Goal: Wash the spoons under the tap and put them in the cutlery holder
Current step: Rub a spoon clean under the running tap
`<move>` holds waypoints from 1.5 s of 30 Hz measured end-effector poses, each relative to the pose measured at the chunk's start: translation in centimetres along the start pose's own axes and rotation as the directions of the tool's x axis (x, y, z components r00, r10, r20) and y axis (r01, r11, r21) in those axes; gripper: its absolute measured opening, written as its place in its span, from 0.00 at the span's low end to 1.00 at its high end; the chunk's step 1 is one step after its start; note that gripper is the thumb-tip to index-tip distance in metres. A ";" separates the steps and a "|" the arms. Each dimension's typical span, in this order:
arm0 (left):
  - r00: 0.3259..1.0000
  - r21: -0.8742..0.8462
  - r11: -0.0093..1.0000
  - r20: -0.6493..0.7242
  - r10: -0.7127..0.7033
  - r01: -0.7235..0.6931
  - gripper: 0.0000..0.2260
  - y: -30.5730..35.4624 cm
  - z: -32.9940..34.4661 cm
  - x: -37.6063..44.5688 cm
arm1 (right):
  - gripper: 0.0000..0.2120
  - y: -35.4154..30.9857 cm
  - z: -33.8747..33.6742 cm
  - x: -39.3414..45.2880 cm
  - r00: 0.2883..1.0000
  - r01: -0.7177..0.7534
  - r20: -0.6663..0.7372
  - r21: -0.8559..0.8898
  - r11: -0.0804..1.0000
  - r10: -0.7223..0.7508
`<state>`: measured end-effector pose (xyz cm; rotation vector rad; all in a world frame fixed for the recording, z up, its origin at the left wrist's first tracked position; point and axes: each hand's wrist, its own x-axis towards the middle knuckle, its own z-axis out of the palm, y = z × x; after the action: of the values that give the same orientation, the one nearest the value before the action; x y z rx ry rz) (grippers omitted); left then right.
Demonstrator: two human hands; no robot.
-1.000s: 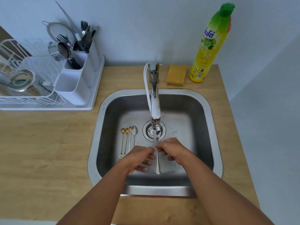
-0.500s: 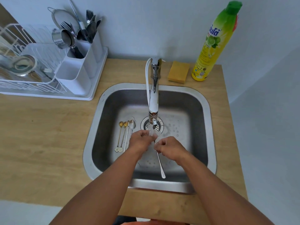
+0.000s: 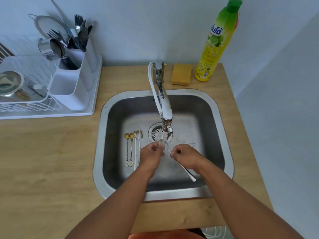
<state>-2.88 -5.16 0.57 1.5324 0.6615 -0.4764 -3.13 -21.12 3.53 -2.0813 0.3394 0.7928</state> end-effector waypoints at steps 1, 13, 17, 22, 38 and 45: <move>1.000 -0.004 1.000 0.017 -0.009 0.009 0.02 0.1 -0.2 0.0 | 0.08 0.0 0.1 -0.2 1.000 0.002 -0.007 -0.016 1.000 -0.002; 0.994 -0.004 0.999 -0.105 0.038 -0.038 0.09 0.8 1.2 -0.7 | 0.08 0.9 -0.4 -0.1 0.993 0.119 -0.011 -0.133 0.984 -0.122; 0.990 0.004 0.999 -0.135 0.044 -0.044 0.12 0.2 1.6 -1.0 | 0.08 1.4 -1.2 0.4 0.987 0.163 0.022 -0.108 0.981 -0.161; 0.990 0.047 0.993 -0.088 0.110 -0.106 0.03 0.3 1.5 -1.1 | 0.07 2.1 -1.5 0.9 0.975 0.216 0.067 -0.102 0.971 -0.210; 0.990 -0.302 0.947 -0.058 -0.131 0.107 0.07 1.0 1.1 -1.9 | 0.09 2.0 -1.6 1.4 0.960 0.280 0.033 -0.113 0.953 -0.278; 0.980 -0.274 0.948 -0.064 -0.186 0.162 0.13 1.5 0.9 -1.9 | 0.09 2.0 -1.6 0.9 0.947 0.321 0.068 -0.158 0.934 -0.314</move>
<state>-3.28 -6.30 2.87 1.2499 0.8998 -0.4331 -2.77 -23.58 2.35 -2.1972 -0.0920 0.6854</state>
